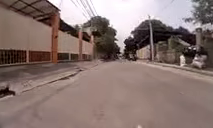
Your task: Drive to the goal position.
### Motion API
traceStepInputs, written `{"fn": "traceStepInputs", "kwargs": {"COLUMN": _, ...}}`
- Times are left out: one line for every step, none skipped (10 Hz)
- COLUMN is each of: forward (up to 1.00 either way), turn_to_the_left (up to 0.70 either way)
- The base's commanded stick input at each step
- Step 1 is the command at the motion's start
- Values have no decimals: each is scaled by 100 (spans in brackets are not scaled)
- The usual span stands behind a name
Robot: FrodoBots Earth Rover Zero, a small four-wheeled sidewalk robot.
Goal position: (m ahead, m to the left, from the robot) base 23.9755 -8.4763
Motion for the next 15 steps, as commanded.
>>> {"fn": "traceStepInputs", "kwargs": {"forward": 100, "turn_to_the_left": 19}}
{"fn": "traceStepInputs", "kwargs": {"forward": 100, "turn_to_the_left": 0}}
{"fn": "traceStepInputs", "kwargs": {"forward": 100, "turn_to_the_left": 0}}
{"fn": "traceStepInputs", "kwargs": {"forward": 100, "turn_to_the_left": 0}}
{"fn": "traceStepInputs", "kwargs": {"forward": 100, "turn_to_the_left": 0}}
{"fn": "traceStepInputs", "kwargs": {"forward": 100, "turn_to_the_left": 0}}
{"fn": "traceStepInputs", "kwargs": {"forward": 100, "turn_to_the_left": 0}}
{"fn": "traceStepInputs", "kwargs": {"forward": 100, "turn_to_the_left": 0}}
{"fn": "traceStepInputs", "kwargs": {"forward": 100, "turn_to_the_left": 0}}
{"fn": "traceStepInputs", "kwargs": {"forward": 100, "turn_to_the_left": 0}}
{"fn": "traceStepInputs", "kwargs": {"forward": 100, "turn_to_the_left": 0}}
{"fn": "traceStepInputs", "kwargs": {"forward": 100, "turn_to_the_left": 0}}
{"fn": "traceStepInputs", "kwargs": {"forward": 100, "turn_to_the_left": -6}}
{"fn": "traceStepInputs", "kwargs": {"forward": 100, "turn_to_the_left": -25}}
{"fn": "traceStepInputs", "kwargs": {"forward": 100, "turn_to_the_left": -16}}
